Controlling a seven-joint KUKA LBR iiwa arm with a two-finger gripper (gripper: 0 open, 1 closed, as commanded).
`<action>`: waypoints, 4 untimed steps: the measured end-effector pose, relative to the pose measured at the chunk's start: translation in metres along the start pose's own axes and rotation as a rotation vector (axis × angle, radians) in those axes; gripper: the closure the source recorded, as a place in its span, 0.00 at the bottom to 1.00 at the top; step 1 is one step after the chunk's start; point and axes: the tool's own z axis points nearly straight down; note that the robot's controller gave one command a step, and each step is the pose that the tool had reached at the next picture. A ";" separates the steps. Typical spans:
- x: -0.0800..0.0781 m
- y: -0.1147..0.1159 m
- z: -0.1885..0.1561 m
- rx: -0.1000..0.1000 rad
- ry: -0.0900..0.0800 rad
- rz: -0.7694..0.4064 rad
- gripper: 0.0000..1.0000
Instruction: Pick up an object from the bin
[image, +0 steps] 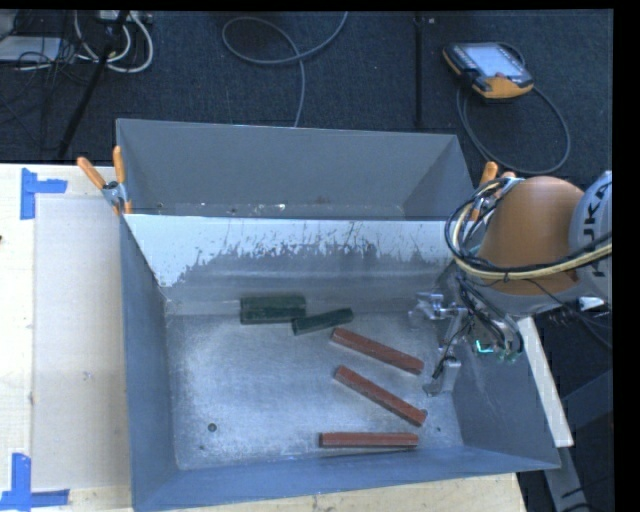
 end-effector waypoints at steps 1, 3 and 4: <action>-0.002 0.000 -0.004 0.001 -0.007 -0.002 0.00; -0.034 0.022 0.057 0.001 -0.008 -0.063 1.00; -0.034 0.022 0.056 0.001 -0.007 -0.062 1.00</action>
Offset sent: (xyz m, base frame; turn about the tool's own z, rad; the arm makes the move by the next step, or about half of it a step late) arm 0.0337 0.0209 -0.0562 -0.0617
